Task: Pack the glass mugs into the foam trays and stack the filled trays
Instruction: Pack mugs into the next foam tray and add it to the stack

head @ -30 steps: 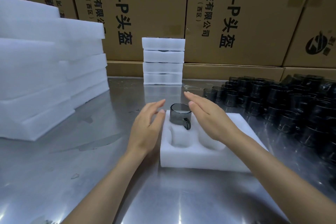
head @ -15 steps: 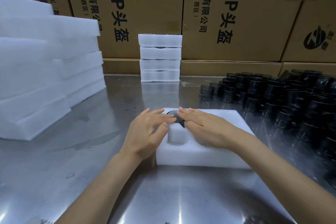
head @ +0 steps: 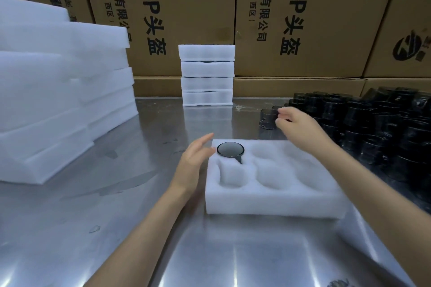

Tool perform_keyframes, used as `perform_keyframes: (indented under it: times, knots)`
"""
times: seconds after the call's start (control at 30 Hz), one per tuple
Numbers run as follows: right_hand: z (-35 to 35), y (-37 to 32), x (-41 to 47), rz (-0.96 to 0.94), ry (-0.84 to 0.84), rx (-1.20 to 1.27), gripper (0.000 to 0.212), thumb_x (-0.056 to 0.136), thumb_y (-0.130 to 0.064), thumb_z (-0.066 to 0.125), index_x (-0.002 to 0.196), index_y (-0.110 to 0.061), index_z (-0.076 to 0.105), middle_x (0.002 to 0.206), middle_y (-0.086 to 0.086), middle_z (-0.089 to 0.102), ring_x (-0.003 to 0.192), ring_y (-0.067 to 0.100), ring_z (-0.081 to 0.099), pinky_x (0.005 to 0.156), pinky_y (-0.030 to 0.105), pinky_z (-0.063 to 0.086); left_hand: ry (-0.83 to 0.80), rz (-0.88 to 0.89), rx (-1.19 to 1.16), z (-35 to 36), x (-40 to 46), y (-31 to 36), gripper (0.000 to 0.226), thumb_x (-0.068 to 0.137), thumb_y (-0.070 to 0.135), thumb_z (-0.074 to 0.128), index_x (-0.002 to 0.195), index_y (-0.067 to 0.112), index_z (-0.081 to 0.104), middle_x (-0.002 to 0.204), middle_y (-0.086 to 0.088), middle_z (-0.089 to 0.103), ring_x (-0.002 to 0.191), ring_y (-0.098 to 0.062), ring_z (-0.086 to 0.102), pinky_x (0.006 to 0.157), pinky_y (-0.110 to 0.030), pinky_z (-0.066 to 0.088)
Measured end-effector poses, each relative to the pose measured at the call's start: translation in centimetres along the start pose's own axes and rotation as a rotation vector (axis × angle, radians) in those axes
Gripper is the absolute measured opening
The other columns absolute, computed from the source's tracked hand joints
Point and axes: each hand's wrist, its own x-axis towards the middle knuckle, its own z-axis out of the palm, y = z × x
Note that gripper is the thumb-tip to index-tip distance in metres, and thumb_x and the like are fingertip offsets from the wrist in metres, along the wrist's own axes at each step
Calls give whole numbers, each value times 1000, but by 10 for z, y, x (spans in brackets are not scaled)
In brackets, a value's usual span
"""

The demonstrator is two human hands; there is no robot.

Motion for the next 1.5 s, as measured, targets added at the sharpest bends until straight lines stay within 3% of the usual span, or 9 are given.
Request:
perform_keyframes:
  times: [0.13,0.23,0.37,0.57,0.73,0.87,1.03,1.27,1.5]
  knots:
    - [9,7,47,80,-22,-207,52,95,-26,43,144,-14,34,143,4,46,119,27,50,89,33,41,-101,68,175,4,3,-4,43,89,1,51,124,25,54,133,11,45,130,-4,35,89,2,28]
    - [24,11,72,66,-66,-375,50,96,-25,42,143,-10,33,140,11,45,119,32,49,85,36,42,-113,69,172,4,6,-6,42,84,11,55,125,23,55,133,11,44,131,-2,33,82,9,24]
    - [50,25,83,44,-115,-511,40,96,-31,42,127,-7,43,130,15,49,117,34,46,82,40,41,-108,75,137,5,6,-7,53,66,25,48,118,29,56,129,16,46,128,3,34,84,9,24]
    - [56,32,85,94,-146,-622,56,95,-50,43,133,-8,41,138,14,34,121,35,44,90,44,44,-105,99,150,5,9,-8,46,66,24,48,110,32,57,119,24,47,125,3,35,86,8,24]
    - [51,24,74,55,-87,-661,31,96,-38,47,106,-13,61,112,9,60,97,32,58,72,34,44,-109,91,145,5,8,-7,44,66,25,48,108,35,57,117,28,46,123,4,36,86,7,25]
    - [37,6,60,-76,110,-554,21,95,-32,50,89,-16,63,93,5,62,87,29,58,65,30,40,-87,106,163,4,8,-9,33,84,12,54,110,32,59,118,24,49,124,1,38,85,7,27]
    - [16,-23,23,-348,346,-263,20,97,-29,46,90,-16,59,83,-3,50,86,20,46,62,33,34,-68,109,191,3,9,-10,38,89,2,51,113,30,59,122,13,52,119,1,42,87,4,29]
    - [-3,-4,-45,-482,134,-254,20,95,-34,42,88,-26,58,82,-13,49,83,7,38,61,32,36,-57,98,183,3,8,-9,35,91,7,51,111,35,59,116,24,51,116,3,44,88,-2,32]
    - [3,-10,-57,-528,65,-328,16,94,-35,50,90,-27,65,84,-11,54,82,6,37,61,29,34,-31,75,196,4,8,-10,36,91,7,50,117,30,60,122,14,53,121,-3,44,96,-18,30]
